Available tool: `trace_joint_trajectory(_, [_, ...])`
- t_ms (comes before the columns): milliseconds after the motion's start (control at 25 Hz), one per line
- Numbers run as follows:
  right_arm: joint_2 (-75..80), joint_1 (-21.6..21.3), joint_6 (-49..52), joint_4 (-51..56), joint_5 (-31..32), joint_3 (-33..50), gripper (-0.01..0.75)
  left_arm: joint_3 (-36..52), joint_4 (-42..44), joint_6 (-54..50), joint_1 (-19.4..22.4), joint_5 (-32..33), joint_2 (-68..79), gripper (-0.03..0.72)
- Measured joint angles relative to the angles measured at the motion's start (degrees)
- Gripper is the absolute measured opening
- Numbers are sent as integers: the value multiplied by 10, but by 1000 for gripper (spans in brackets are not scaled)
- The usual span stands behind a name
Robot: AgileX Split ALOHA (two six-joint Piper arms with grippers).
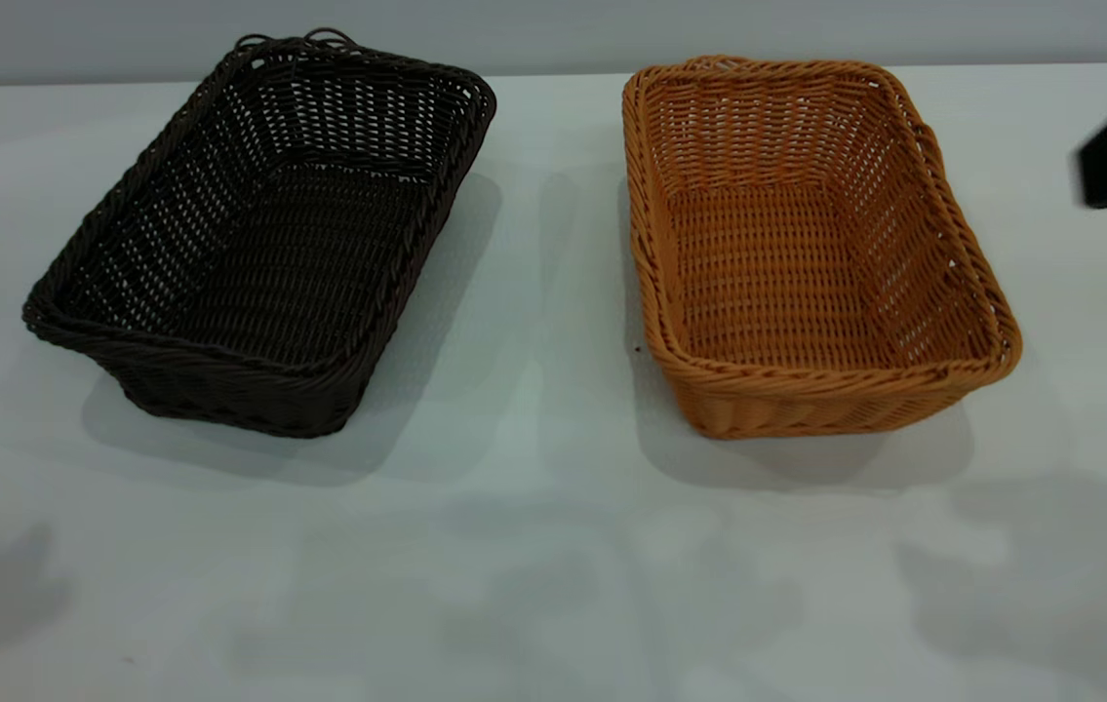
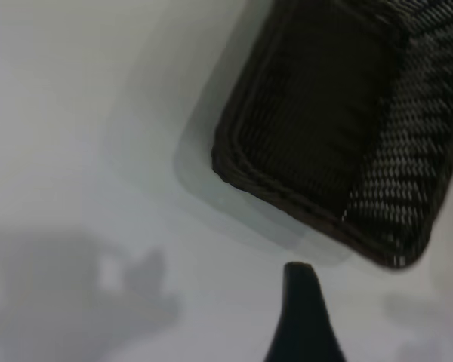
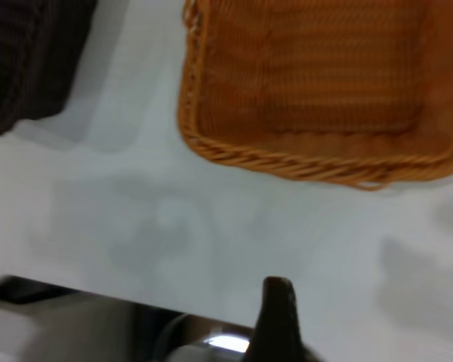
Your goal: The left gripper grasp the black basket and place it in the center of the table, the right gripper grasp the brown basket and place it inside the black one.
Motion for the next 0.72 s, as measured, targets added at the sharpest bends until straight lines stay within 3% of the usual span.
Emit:
trace_joint_trajectory(400, [115, 0, -41, 286, -5, -15, 544, 0, -38, -206, 0, -145, 212, 472])
trace_joint_trajectory(720, [230, 1, -42, 478, 26, -15, 544, -1, -77, -270, 0, -166, 309, 472])
